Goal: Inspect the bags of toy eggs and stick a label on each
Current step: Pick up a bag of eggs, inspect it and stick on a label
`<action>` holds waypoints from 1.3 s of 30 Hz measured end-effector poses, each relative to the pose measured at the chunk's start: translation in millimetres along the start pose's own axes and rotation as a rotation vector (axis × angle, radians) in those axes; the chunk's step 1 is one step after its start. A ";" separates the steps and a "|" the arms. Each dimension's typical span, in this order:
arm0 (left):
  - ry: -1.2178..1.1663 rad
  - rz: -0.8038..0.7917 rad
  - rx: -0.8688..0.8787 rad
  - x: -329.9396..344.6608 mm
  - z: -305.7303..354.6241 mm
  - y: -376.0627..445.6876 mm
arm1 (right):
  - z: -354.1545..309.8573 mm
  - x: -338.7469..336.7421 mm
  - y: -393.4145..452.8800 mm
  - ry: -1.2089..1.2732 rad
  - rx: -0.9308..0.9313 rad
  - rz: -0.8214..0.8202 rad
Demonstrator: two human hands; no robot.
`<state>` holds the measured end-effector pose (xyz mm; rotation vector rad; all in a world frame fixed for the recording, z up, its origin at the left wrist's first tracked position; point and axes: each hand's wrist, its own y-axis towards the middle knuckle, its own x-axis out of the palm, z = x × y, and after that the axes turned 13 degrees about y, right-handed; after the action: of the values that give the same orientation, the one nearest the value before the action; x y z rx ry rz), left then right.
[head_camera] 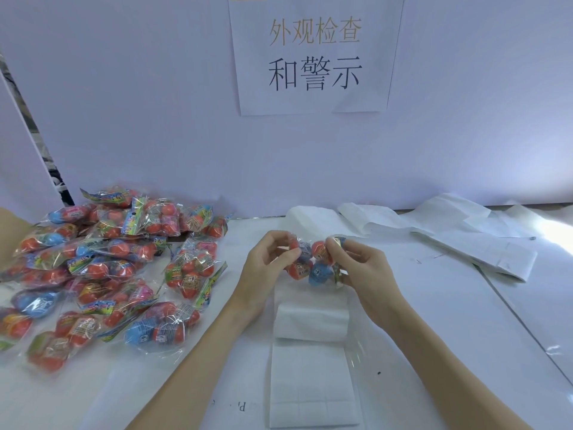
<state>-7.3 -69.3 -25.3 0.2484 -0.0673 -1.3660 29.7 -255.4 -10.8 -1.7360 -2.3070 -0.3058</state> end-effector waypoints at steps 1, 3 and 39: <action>-0.005 0.003 -0.009 0.1 0.0 0.0 | 0.4 0.6 -0.1 -0.008 -0.023 0.020; 0.024 0.018 -0.028 -0.5 -1.4 0.3 | -1.3 1.3 0.0 0.000 -0.047 0.051; 0.110 0.226 0.008 6.5 -7.3 1.7 | -3.8 4.3 -2.0 0.119 -0.019 0.013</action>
<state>-2.9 -74.3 -32.6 0.3131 -0.0084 -1.1262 26.8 -253.2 -5.9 -1.6929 -2.2149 -0.4180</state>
